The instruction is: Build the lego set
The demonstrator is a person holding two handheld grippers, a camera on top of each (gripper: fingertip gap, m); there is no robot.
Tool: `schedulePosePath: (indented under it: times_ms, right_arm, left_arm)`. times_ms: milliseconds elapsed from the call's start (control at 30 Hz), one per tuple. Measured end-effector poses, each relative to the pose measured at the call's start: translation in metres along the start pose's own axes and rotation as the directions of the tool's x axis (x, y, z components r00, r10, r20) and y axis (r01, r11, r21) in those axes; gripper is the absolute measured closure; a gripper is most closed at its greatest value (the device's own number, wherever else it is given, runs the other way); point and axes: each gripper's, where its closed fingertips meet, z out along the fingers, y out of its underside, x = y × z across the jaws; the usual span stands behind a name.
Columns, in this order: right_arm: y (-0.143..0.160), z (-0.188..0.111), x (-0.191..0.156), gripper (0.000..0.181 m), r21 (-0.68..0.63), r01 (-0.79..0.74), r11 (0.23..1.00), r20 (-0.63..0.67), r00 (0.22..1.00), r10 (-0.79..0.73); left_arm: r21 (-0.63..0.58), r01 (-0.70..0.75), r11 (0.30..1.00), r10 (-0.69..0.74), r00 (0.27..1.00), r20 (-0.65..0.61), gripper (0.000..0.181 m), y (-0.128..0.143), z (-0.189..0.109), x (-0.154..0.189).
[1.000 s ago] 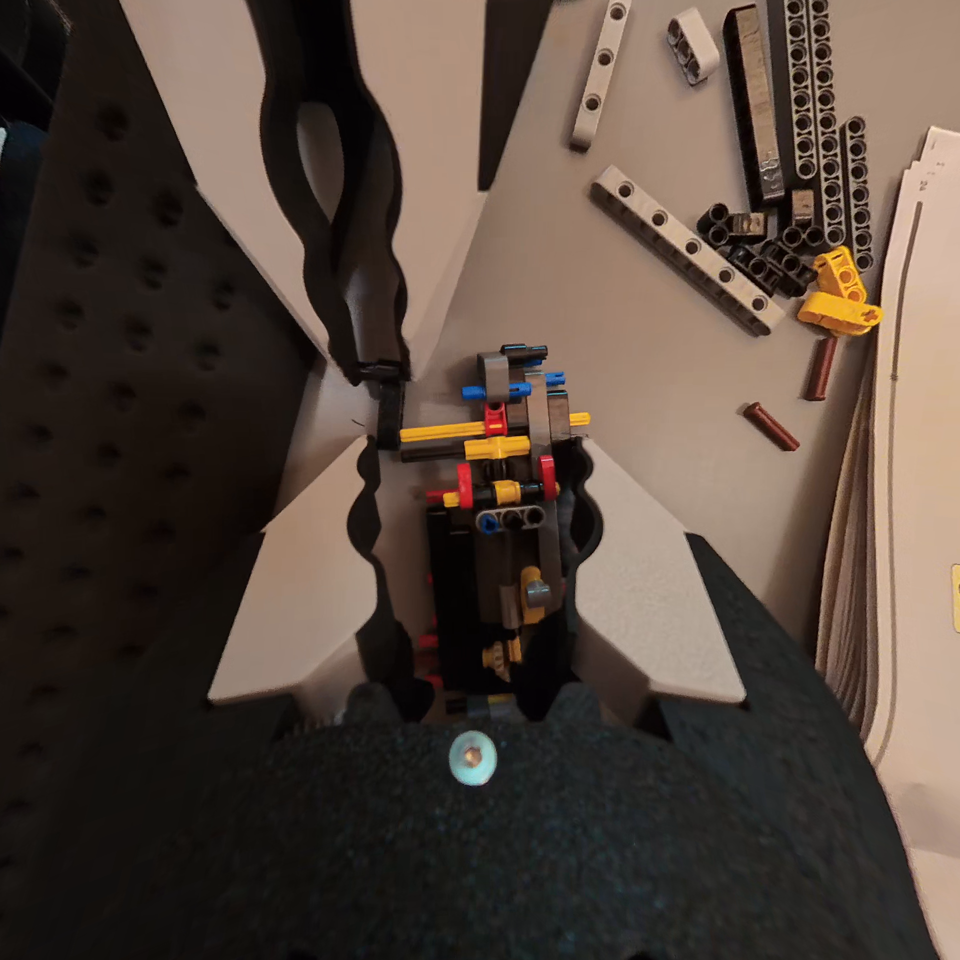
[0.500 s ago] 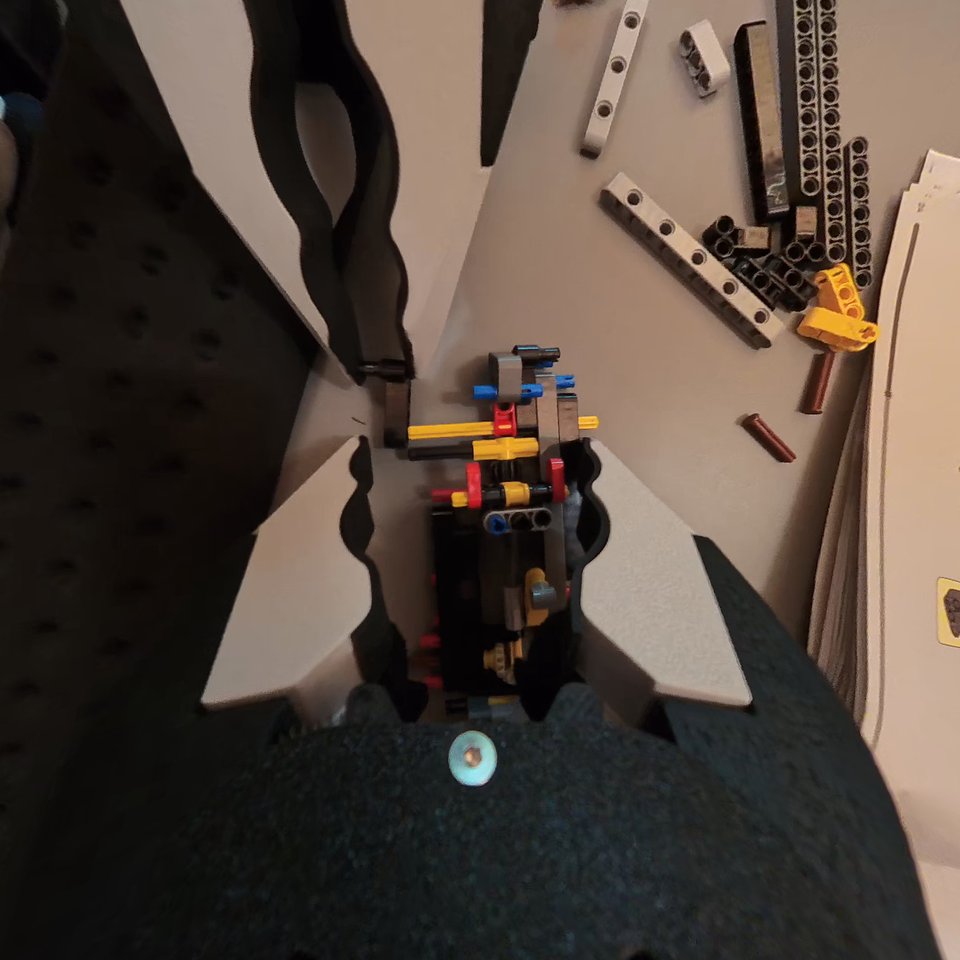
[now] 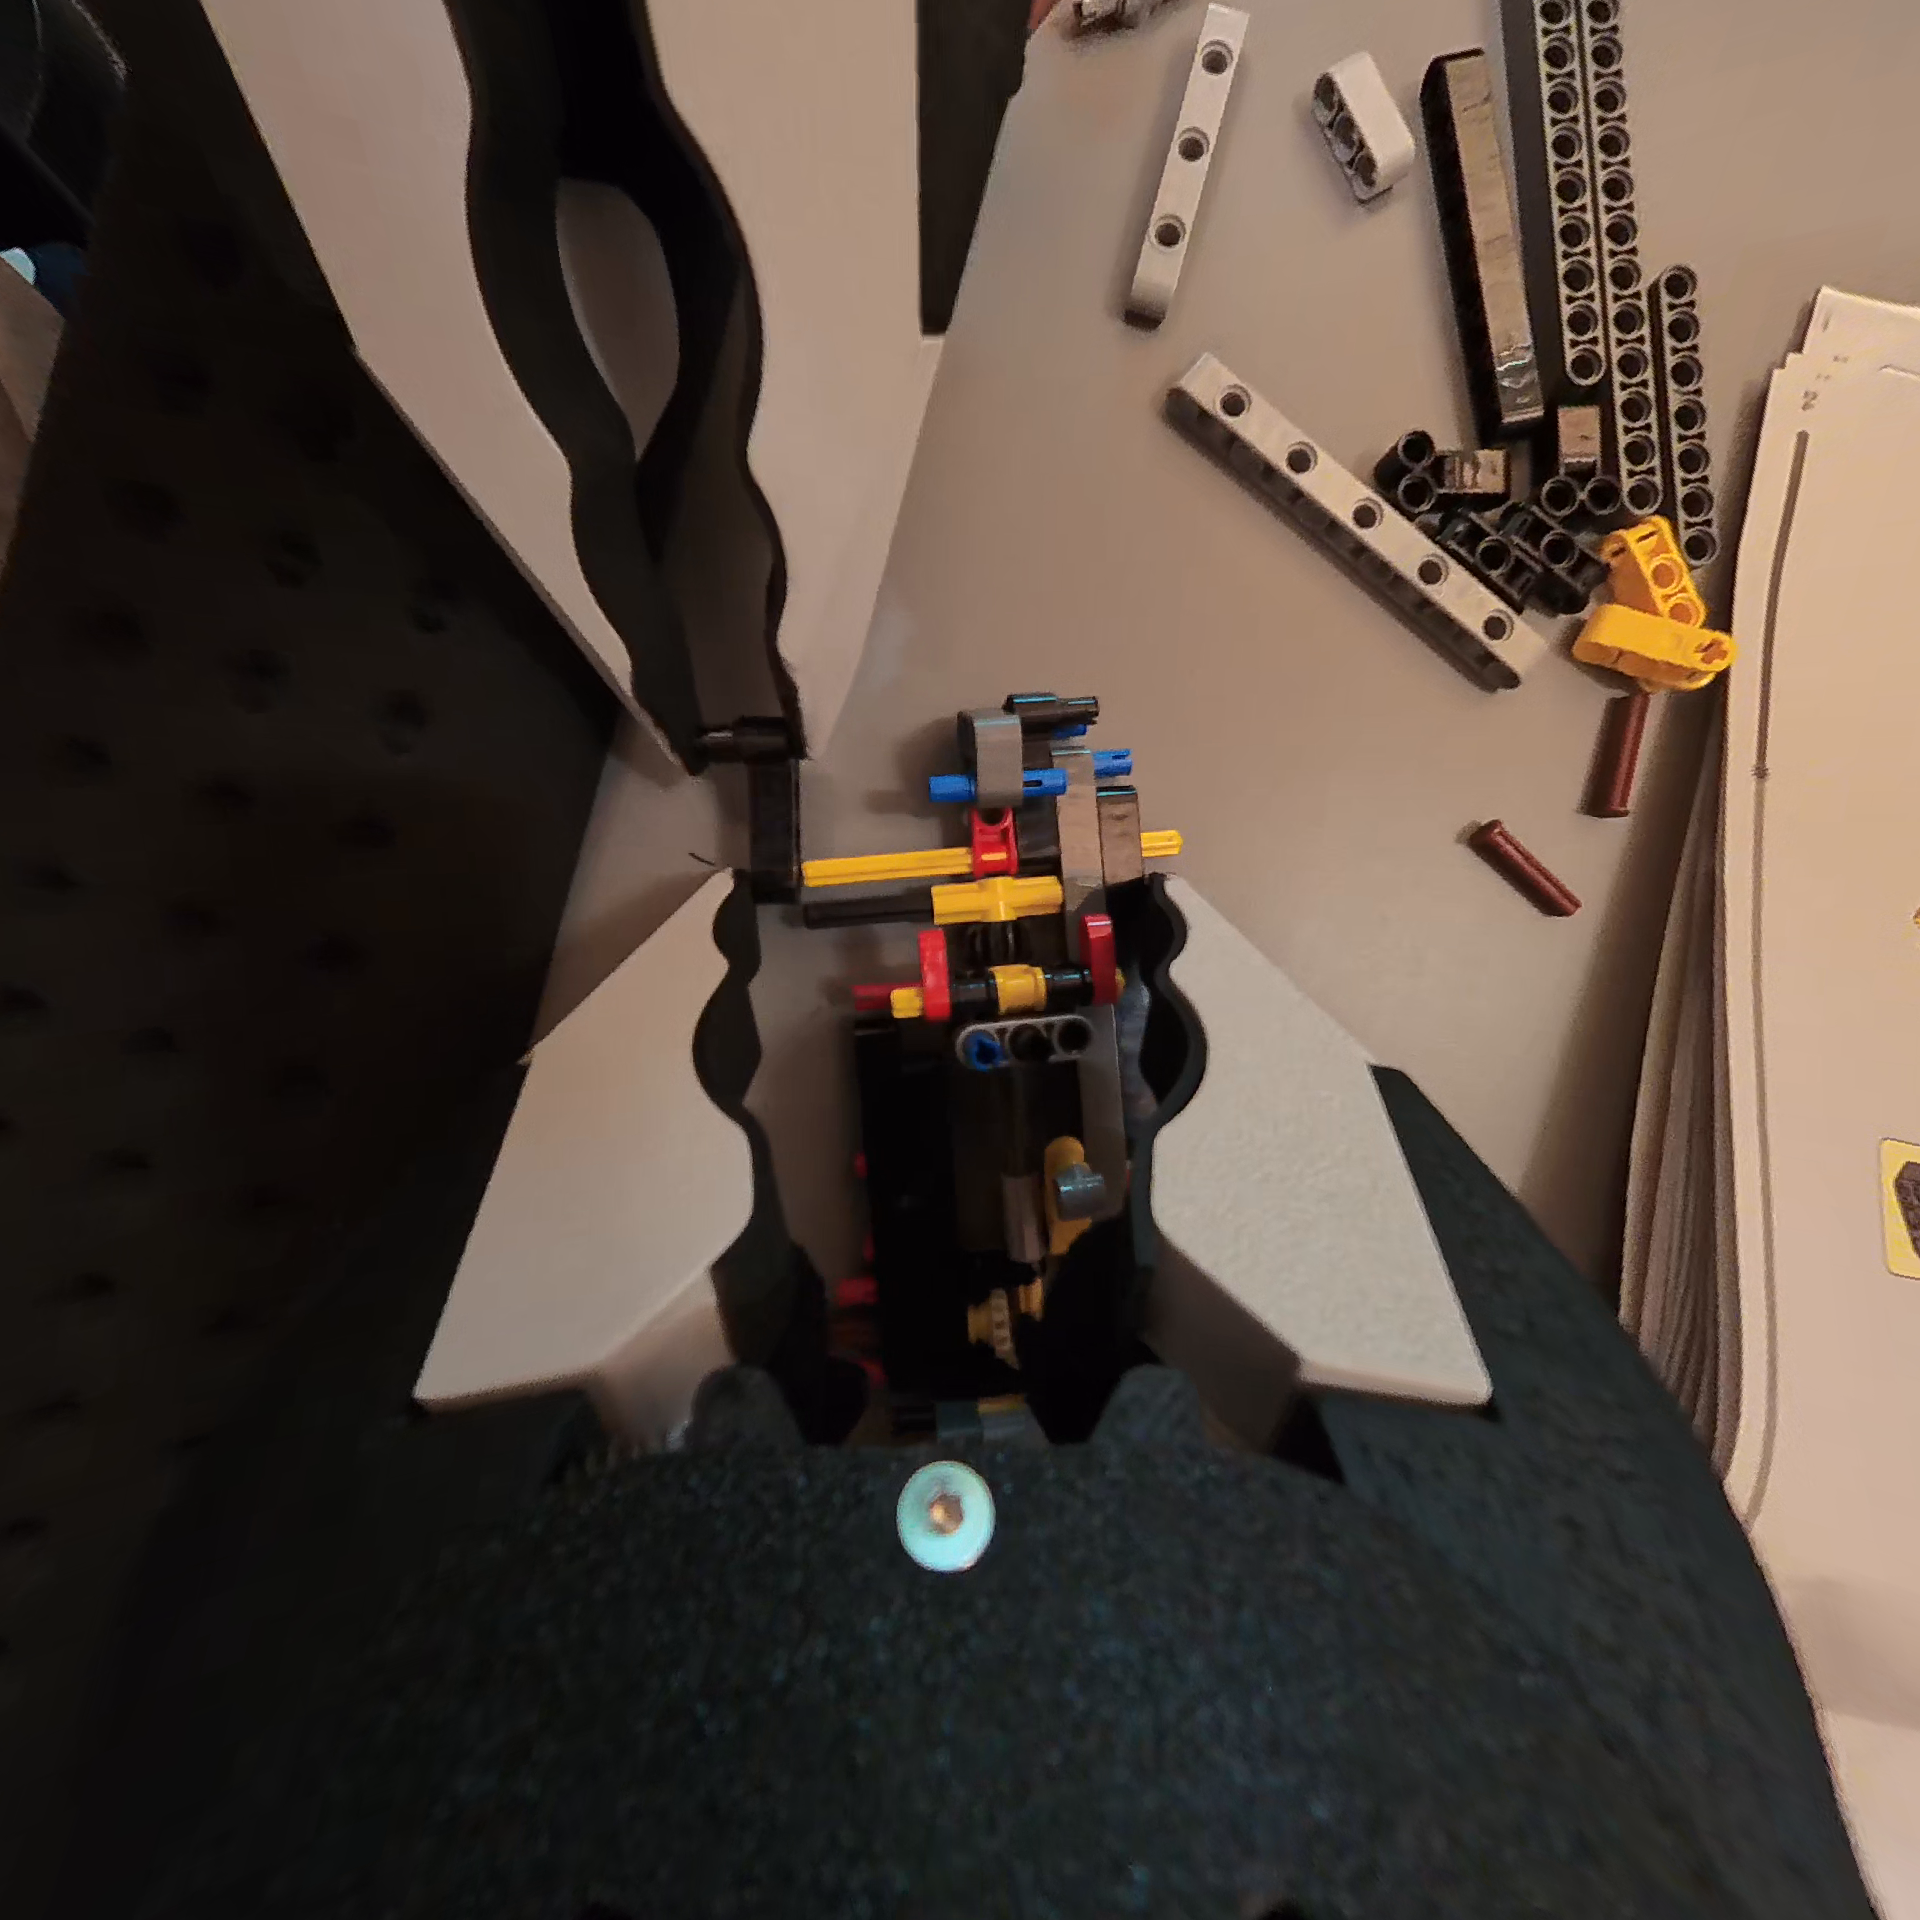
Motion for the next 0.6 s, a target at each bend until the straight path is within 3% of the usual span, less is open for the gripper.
schedulePosePath:
  times_ms: [600]
  right_arm:
    - [-0.0001,0.0006,0.0014,0.11,-0.004,0.018,1.0,-0.006,1.0,-0.018]
  left_arm:
    - [-0.018,0.011,1.0,-0.011,1.0,-0.006,0.166,0.0033,-0.0017,0.0023]
